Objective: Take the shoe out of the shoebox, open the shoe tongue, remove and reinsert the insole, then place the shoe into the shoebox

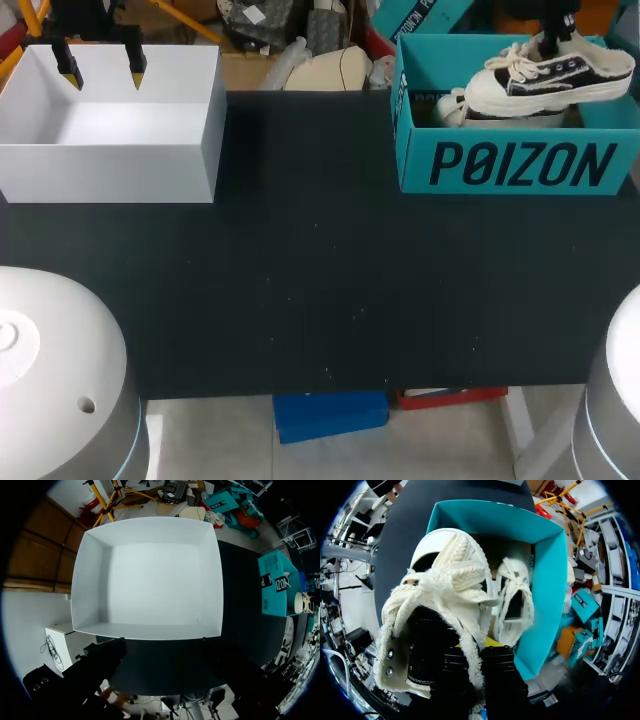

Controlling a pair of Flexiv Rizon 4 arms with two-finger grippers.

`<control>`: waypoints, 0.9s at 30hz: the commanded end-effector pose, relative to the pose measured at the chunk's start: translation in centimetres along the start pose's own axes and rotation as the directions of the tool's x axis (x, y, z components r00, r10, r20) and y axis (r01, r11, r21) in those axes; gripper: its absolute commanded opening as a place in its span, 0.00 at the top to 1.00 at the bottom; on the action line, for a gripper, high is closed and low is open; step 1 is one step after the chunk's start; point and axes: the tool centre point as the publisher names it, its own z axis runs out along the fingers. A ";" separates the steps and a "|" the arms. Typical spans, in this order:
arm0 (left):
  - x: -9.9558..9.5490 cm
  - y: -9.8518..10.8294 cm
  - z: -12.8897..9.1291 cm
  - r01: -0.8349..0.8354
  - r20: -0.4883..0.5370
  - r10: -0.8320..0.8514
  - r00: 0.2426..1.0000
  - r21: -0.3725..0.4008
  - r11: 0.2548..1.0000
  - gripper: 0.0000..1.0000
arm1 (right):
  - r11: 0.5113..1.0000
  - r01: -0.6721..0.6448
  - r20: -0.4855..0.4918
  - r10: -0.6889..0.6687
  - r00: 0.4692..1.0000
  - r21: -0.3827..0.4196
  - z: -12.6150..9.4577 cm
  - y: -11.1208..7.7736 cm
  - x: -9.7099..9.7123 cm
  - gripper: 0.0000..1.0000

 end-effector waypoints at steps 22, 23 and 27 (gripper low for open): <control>0.0 0.0 0.0 0.000 0.000 0.000 1.000 0.000 1.000 0.00 | 1.000 -0.014 0.070 0.013 0.997 0.015 -9.5 21.3 17.3 1.00; 0.0 0.0 0.0 0.000 0.000 0.000 1.000 0.000 1.000 0.00 | 1.000 -0.015 0.061 0.014 0.998 0.013 -9.1 22.4 17.7 1.00; 0.0 0.0 0.0 0.000 0.000 0.000 1.000 0.000 1.000 0.00 | 0.999 -0.001 0.044 0.003 0.999 -0.033 -7.8 27.5 18.9 1.00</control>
